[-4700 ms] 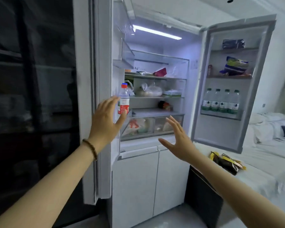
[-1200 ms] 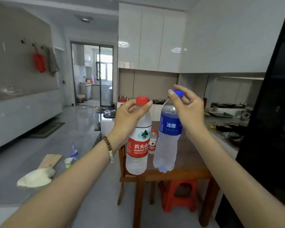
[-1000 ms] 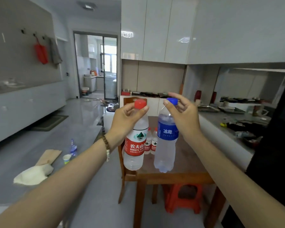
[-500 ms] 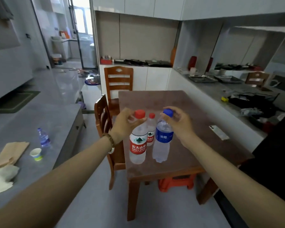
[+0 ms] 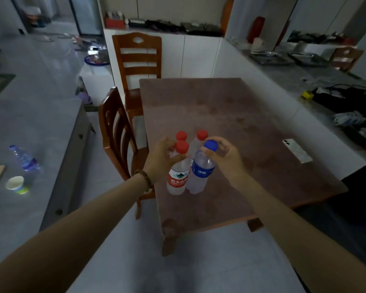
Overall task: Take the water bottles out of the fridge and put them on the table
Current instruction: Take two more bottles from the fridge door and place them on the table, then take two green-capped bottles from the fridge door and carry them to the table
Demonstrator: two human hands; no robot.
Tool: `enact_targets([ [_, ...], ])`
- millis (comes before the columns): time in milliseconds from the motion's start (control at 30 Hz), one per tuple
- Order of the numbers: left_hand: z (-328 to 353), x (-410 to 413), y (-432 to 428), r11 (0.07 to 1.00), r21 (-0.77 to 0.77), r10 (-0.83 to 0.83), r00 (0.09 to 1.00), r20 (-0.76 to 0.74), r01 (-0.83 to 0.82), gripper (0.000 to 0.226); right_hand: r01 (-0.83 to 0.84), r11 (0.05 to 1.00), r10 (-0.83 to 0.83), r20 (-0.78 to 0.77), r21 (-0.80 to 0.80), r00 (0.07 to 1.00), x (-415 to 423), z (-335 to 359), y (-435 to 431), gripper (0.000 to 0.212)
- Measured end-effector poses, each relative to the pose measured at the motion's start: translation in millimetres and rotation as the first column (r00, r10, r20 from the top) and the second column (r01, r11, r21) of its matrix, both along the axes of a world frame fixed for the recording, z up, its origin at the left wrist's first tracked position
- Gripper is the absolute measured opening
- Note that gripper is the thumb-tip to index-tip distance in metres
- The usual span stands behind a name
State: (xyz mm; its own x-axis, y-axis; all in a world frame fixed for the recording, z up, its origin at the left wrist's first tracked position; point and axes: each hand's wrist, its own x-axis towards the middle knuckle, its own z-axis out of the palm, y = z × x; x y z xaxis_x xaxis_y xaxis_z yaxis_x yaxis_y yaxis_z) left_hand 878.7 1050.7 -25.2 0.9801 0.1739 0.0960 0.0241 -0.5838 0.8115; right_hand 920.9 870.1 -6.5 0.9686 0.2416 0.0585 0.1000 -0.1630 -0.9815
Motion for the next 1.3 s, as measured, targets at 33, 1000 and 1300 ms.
enact_targets([
  [33,-4,2,-1,1.0,-0.005,0.005,1.0,-0.003,-0.005,0.031,-0.006,1.0,0.006,-0.022,0.0,1.0,3,-4,0,0.03],
  [1000,44,14,-51,0.965,0.259,-0.072,0.988,0.133,0.036,0.044,-0.164,0.935,0.145,-0.084,-0.314,0.986,27,-7,-61,0.058],
  [1300,83,60,-192,0.767,0.515,-0.483,0.872,0.073,0.382,0.059,0.131,0.749,-0.118,0.064,-0.65,0.991,-14,64,-240,0.069],
])
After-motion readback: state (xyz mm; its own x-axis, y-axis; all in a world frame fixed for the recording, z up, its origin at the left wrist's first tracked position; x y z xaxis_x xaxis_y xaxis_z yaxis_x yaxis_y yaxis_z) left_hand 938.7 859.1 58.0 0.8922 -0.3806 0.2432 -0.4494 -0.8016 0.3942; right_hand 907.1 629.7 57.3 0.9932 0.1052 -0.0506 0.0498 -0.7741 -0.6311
